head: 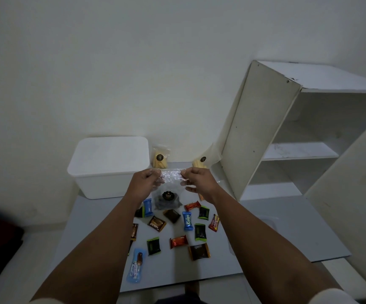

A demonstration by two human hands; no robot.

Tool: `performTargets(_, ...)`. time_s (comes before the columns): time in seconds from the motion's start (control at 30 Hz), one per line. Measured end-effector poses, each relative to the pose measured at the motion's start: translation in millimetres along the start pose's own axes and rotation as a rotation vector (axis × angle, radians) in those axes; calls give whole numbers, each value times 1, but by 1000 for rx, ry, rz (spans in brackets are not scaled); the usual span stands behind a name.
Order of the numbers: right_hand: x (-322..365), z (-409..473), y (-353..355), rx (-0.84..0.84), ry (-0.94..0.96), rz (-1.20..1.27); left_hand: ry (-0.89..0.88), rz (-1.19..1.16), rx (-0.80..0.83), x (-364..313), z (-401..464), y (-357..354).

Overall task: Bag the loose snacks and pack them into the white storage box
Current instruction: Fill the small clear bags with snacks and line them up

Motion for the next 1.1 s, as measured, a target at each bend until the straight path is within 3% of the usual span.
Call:
performTargets(0.47,-11,0,-21,90,22,-207,-60,178,99,3,-7,-9)
performTargets(0.67,-9,-2,-19,74,49,-119,-49,234,80,3,-6,-12)
performTargets(0.83,-17,-7,-8,98,-51,-24,-121,274,51,-5,-6,-10)
performTargets(1.1,-13,-9,-2,-8,44,-5,-150,324,26,-5,1,-6)
Point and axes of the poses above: each hand's wrist, its own z-axis towards the middle knuckle, its own y-axis out of the back of the hand, x = y × z, the point moved 7 cm from there along z, towards the middle knuckle, and after that the axes turned 3 degrees about -x, right-handed, at the moved point
